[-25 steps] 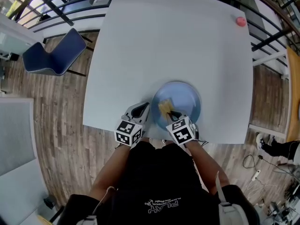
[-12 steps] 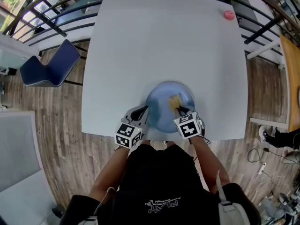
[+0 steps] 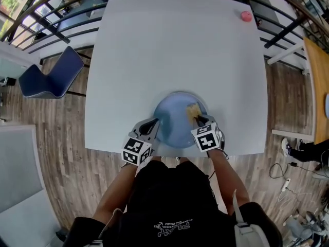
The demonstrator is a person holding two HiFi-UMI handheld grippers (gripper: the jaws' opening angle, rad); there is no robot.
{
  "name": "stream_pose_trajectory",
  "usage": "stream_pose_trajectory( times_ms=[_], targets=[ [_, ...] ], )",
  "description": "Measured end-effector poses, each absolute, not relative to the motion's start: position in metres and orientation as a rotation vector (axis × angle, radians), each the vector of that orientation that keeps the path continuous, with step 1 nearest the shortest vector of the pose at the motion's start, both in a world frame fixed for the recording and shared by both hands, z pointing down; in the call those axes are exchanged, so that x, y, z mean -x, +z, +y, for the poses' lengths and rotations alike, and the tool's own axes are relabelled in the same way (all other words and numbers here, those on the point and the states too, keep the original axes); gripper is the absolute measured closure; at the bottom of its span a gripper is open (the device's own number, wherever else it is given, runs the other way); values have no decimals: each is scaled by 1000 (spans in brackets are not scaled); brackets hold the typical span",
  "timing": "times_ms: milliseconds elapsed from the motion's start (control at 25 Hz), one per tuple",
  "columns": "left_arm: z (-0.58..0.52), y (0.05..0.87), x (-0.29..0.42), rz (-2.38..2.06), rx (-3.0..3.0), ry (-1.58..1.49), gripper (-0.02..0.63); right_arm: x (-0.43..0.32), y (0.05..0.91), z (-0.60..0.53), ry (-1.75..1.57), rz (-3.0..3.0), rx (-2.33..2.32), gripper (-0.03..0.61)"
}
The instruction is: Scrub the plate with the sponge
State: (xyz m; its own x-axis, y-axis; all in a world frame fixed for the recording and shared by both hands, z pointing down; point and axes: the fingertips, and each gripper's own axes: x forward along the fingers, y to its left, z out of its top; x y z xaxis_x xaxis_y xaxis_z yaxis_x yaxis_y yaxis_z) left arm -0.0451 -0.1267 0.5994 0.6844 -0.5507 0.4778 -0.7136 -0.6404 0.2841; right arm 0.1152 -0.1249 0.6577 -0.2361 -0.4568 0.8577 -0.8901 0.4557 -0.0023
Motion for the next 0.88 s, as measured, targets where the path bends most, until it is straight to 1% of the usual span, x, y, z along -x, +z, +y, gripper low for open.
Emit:
stream_pose_trajectory(
  times_ms=[200,440,880],
  targets=[
    [-126,602,48,-999,-2428,488,601,-110,658,-123,651,-1874,-1132,534],
    [-131,597,63,-1086,-2362,407,601,-88,641,-120,519,-1906,-1075,534],
    [-119,607,87,-1162,-2265,387,601,-35,636,-95,565,-2040,-885,534]
  ],
)
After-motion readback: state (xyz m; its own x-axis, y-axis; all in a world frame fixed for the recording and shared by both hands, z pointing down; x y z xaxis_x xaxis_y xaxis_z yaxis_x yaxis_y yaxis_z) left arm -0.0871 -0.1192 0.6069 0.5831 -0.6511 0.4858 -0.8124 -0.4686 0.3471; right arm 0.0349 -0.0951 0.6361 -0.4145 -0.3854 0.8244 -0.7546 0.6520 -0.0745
